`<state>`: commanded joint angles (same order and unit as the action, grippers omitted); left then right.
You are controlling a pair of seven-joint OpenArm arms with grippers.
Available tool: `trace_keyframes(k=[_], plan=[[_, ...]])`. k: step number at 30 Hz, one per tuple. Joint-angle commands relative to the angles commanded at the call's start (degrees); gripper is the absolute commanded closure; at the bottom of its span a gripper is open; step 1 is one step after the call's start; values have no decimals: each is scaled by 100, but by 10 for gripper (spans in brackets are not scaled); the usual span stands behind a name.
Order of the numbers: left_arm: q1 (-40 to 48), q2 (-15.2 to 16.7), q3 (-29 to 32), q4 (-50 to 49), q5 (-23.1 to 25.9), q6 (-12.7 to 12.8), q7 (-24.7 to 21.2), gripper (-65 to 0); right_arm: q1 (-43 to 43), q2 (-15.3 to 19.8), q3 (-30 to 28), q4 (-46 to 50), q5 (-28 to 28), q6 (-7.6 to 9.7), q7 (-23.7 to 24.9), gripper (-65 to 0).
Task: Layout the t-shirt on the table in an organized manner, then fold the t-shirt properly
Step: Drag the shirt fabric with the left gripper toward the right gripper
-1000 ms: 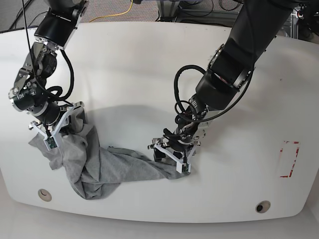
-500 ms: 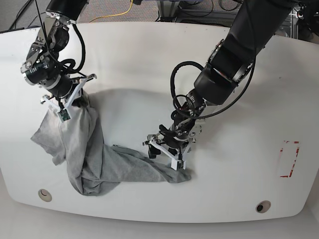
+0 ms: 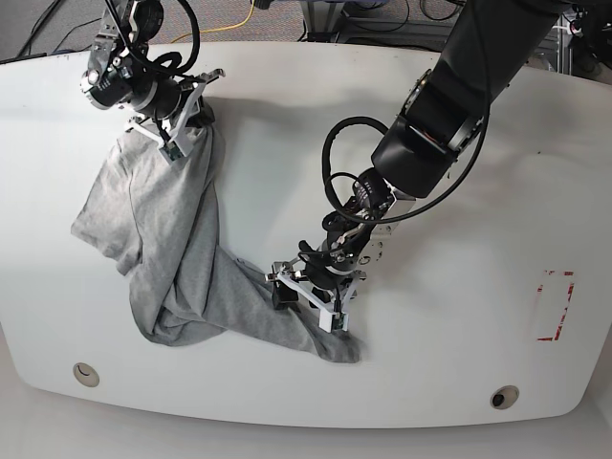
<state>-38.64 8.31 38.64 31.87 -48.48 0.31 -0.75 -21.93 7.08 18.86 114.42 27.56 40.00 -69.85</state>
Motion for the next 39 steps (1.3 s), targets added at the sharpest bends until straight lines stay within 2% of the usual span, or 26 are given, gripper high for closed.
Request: trace_keyframes(k=[5,11,15,34,36,39], plan=[[123,9,-18,-9,-9,0,149,-401,-202,141,-149,0,0,0,18,-2],[185,9,-35,-26,-378,0,527,-401,-167,176,-149,0,0,0,18,-2],[308,9,-9,-26,-545,0,571,-401,-62,176,-149,0,0,0,18,-2],[440,69,-18,-431,-563,0,607,-393,79,149,-149,114,0,0,18,-2],[431,69,-18,-431,-563,0,607,-360,79,149,-149,123,0,0,18,-2],[422,69,-18,-431,-563,0,607,-235,79,149,-149,123,0,0,18,-2]])
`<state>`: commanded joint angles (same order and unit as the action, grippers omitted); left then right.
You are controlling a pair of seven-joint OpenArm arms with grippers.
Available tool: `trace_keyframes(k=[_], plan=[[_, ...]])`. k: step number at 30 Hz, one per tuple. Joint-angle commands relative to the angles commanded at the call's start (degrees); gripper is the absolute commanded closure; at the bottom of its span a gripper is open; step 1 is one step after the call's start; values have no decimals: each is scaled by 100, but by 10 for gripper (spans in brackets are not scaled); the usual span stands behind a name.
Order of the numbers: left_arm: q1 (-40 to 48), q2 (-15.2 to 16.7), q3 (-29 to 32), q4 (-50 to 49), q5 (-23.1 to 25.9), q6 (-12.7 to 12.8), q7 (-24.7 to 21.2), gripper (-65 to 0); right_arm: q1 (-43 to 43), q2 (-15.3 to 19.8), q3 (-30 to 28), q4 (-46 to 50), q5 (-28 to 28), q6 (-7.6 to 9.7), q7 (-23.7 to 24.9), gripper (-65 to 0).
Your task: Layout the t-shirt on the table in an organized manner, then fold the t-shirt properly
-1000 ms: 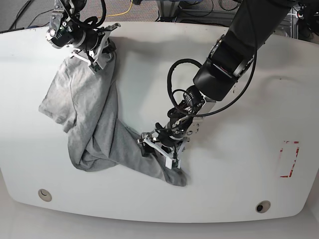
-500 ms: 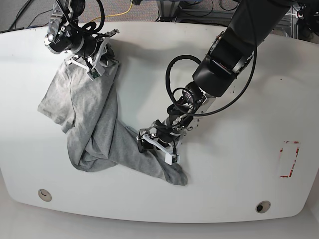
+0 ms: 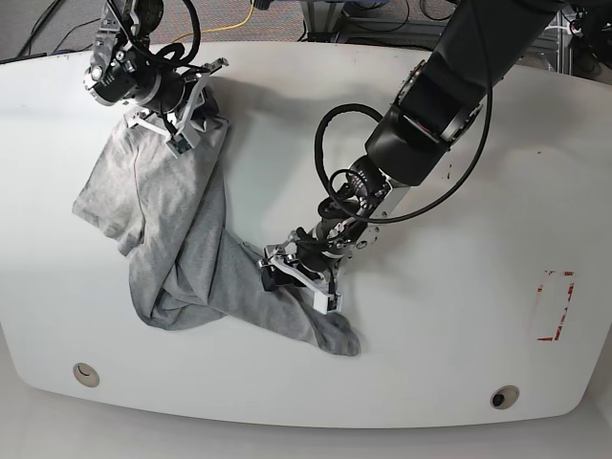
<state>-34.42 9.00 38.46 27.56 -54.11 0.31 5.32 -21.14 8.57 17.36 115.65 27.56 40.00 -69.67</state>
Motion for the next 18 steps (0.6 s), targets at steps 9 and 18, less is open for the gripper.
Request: trace_keyframes(k=[9,18], plan=[[-70,0,9,9,0,0,-9,-11,9,-9,0,0,0,0,9,-2],[-26,0,26,747,9,0,44,0,123,-9,0,0,0,0,9,-2]])
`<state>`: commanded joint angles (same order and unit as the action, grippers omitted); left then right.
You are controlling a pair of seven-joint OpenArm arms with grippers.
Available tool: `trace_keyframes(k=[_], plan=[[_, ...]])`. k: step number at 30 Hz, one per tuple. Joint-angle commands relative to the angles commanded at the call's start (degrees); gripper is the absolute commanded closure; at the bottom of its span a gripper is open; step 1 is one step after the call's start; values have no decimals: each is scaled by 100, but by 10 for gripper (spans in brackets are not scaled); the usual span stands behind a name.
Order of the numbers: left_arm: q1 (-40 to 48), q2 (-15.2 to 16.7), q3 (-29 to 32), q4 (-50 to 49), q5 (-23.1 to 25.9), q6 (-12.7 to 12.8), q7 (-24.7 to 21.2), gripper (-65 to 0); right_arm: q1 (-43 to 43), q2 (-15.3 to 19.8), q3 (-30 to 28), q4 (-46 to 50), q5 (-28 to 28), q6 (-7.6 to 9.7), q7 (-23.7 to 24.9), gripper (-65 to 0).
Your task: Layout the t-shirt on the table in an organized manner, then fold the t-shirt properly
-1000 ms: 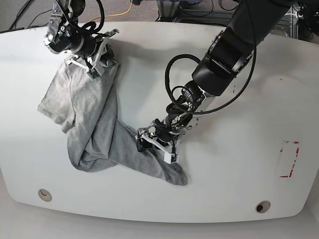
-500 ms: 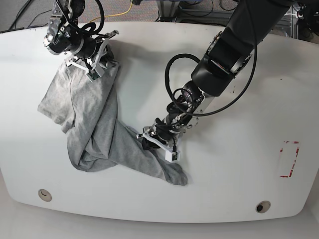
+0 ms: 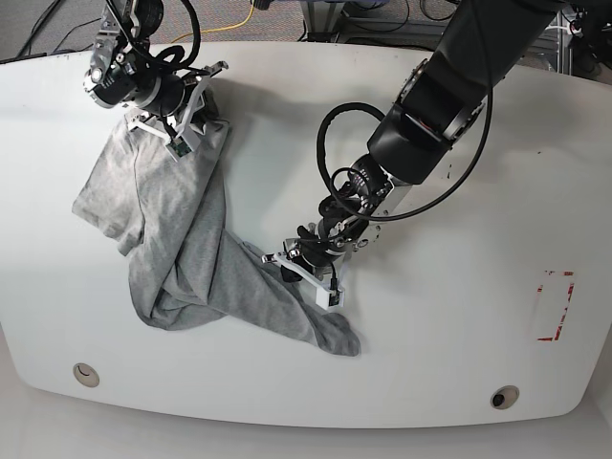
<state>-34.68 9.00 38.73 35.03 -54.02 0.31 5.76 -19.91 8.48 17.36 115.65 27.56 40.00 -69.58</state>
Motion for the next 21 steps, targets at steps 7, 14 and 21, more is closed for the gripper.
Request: trace_keyframes(k=[7,14,21], plan=[[167,0,-35,967,0,18,457,0,105,0,0,0,0,0,0,-2],[554,-579,-53,2180,0,35,809,0,176,18,9,0,-9,0,0,-2],[818,-1054,-70,2312,-9,35,818,0,237,35,9,0,-35,0,0,-2]])
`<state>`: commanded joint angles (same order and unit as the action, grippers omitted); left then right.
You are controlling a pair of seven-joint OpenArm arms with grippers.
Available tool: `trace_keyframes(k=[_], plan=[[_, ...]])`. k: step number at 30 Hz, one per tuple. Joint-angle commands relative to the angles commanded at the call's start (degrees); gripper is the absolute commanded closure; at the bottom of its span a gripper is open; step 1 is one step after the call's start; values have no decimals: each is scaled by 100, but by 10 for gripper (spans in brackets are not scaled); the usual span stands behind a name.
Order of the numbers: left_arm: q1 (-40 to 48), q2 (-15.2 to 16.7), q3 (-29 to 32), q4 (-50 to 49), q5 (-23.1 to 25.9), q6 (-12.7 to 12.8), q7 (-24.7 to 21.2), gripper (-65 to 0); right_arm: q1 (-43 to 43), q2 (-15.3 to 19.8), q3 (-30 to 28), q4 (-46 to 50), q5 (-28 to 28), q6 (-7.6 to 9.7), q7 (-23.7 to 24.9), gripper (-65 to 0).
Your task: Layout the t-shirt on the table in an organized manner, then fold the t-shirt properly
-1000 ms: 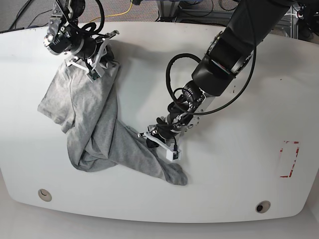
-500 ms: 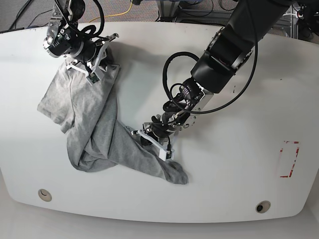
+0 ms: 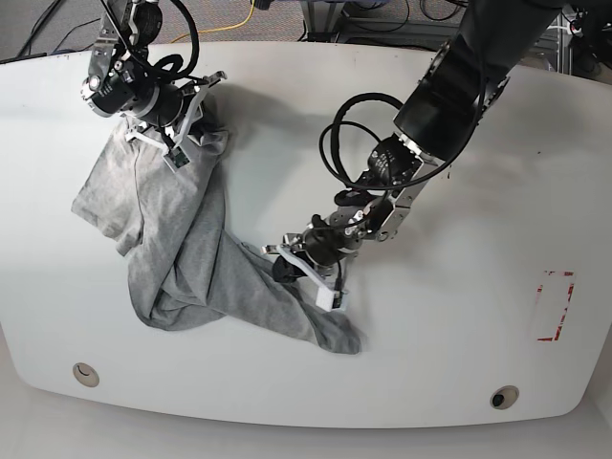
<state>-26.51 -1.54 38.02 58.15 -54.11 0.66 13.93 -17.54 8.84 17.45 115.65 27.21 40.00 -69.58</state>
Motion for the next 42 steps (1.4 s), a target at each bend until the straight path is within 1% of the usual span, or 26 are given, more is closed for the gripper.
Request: trace_keyframes(k=[5,10,12,13,15,16,17,18,19,20,21,23,24,26,27,31,34,37,40,42], plan=[[149,-26,-246,176,0,0,18,-1,123,-9,0,-9,0,0,0,-2],[141,-26,-255,185,0,-9,26,-4,264,-9,0,-9,-9,0,-9,-3],[123,-26,-246,167,0,-9,26,-6,308,0,0,-9,-9,0,-26,-33],[123,-26,-246,167,9,-9,26,-6,308,0,0,-9,-9,0,-26,-62],[114,-9,-237,158,9,-9,26,-13,334,0,0,0,9,0,-35,-149],[114,-9,-237,158,9,-9,26,-28,343,0,0,0,9,0,-44,-198],[114,0,-237,158,9,-9,26,-43,343,0,0,0,0,0,-44,-233],[114,9,-237,158,9,-9,26,-83,334,9,0,0,0,0,-44,-303],[114,9,-237,149,9,-9,26,-140,316,9,0,0,18,0,-44,-382],[114,18,-237,149,9,-9,26,-176,316,9,9,0,26,0,-44,-422],[114,26,-229,141,9,-9,26,-236,299,9,9,9,35,0,-44,-477],[114,53,-229,70,18,-9,26,-321,290,9,9,9,35,0,-35,-545],[114,132,-229,-26,18,-9,26,-372,290,9,9,9,35,0,-35,-579],[97,273,-246,-202,18,-9,26,-429,281,9,9,9,35,0,-26,-620],[44,334,-255,-343,26,-9,18,-447,281,9,9,9,35,0,-26,-633],[-237,615,-246,-932,26,-9,9,-435,281,-9,9,53,35,0,-18,-636],[-404,844,-264,-1407,26,-9,-9,-440,308,-18,9,79,44,0,-18,-636],[-668,1054,-264,-2031,18,-9,-18,-444,325,-9,26,79,176,0,-18,-636],[-932,1054,-264,-2637,9,-9,-79,-444,325,0,264,79,431,0,-18,-636],[-1073,1054,-264,-2998,0,-9,-202,-444,316,0,484,70,624,0,-18,-636]])
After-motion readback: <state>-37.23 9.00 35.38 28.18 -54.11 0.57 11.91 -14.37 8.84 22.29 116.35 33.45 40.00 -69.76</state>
